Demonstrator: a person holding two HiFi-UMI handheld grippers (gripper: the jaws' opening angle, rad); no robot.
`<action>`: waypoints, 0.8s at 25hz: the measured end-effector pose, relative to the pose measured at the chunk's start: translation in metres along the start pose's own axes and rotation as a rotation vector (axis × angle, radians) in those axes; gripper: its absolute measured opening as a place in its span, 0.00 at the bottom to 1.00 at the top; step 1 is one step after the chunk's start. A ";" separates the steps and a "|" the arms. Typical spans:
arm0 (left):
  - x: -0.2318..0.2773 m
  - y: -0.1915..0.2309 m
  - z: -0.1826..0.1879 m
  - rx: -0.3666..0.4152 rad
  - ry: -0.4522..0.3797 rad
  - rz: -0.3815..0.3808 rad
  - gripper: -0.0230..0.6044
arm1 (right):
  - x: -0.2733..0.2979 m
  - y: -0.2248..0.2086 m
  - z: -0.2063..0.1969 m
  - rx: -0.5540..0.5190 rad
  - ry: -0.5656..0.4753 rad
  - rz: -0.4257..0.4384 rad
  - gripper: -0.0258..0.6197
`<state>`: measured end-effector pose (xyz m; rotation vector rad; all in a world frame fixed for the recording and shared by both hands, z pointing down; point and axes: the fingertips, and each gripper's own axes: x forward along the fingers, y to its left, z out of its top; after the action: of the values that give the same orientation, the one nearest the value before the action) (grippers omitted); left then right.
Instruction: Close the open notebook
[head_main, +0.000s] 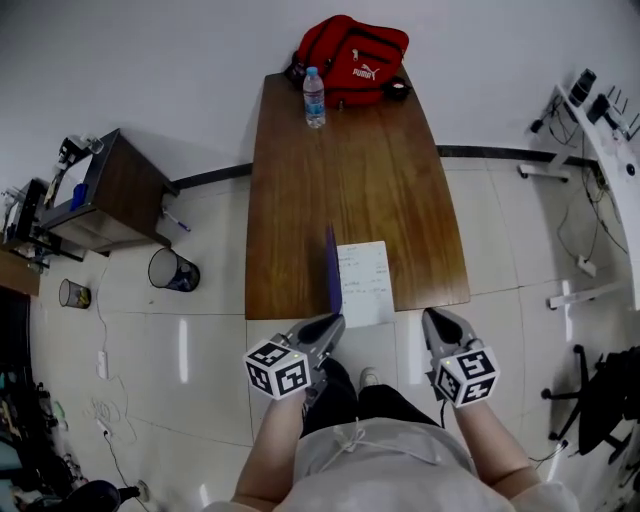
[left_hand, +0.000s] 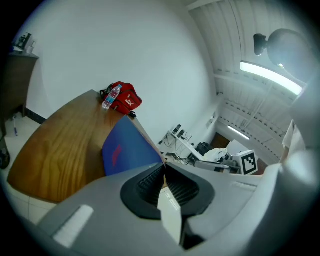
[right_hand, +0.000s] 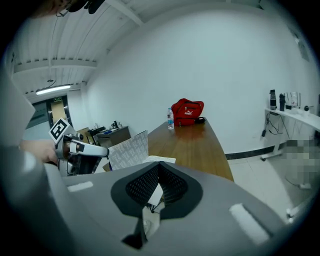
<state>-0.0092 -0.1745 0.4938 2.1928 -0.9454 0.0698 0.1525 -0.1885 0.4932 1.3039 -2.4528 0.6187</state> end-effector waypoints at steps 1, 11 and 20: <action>0.010 -0.005 -0.003 0.009 0.017 -0.011 0.07 | -0.006 -0.006 -0.002 0.010 0.000 -0.014 0.05; 0.092 -0.025 -0.059 0.002 0.188 -0.099 0.08 | -0.041 -0.051 -0.029 0.064 0.025 -0.110 0.05; 0.140 -0.009 -0.112 0.135 0.469 -0.085 0.08 | -0.033 -0.066 -0.059 0.118 0.072 -0.110 0.05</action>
<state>0.1236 -0.1827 0.6143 2.1937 -0.5954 0.5943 0.2292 -0.1684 0.5452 1.4240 -2.3005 0.7773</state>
